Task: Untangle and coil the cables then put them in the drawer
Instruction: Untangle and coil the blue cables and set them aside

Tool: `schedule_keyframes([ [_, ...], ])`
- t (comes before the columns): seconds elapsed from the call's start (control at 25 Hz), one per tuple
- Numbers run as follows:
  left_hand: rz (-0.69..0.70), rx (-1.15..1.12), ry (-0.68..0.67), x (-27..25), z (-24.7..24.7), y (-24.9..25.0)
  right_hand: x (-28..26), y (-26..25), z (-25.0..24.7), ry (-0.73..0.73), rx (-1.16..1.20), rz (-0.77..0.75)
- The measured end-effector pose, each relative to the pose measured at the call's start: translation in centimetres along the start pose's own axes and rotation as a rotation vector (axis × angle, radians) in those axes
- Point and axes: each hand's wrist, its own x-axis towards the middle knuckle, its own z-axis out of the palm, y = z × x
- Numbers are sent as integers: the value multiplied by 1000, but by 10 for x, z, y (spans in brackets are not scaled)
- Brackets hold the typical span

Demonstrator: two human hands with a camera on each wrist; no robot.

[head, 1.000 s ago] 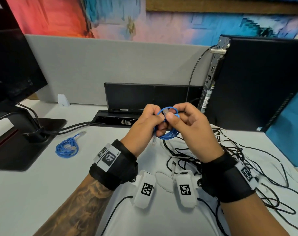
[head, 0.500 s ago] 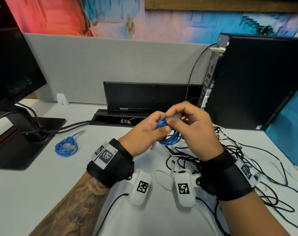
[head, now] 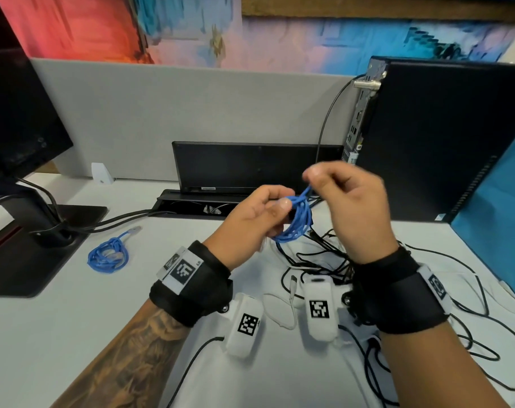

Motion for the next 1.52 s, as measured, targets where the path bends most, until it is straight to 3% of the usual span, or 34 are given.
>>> schedule_keyframes([
  [0.12,27,-3,-40,1,-2,-5,0,-8,0,120,-18,-84],
  [0.32,71,80,-109,2,-14,8,2,-8,-4,103,46,-76],
  [0.52,134,-80,1,5,-11,22,4,-7,-2,62,298,-27],
  [0.64,92,-207,60,6,-14,23,-3,1,12,-6,172,8],
  [0.72,67,-211,87,5,-18,23,-9,3,21,-97,218,105],
  [0.8,55,-171,138,3,-22,22,-12,4,25,-170,299,197],
  [0.92,55,-65,206,-1,-27,20,-12,6,24,-253,284,193],
  [1.04,152,144,135,-1,-30,22,-11,7,18,-312,291,247],
  [1.24,300,666,99,-3,-28,23,-11,5,14,-388,111,198],
  [1.52,323,656,204,0,-30,26,-15,-3,18,-383,157,173],
])
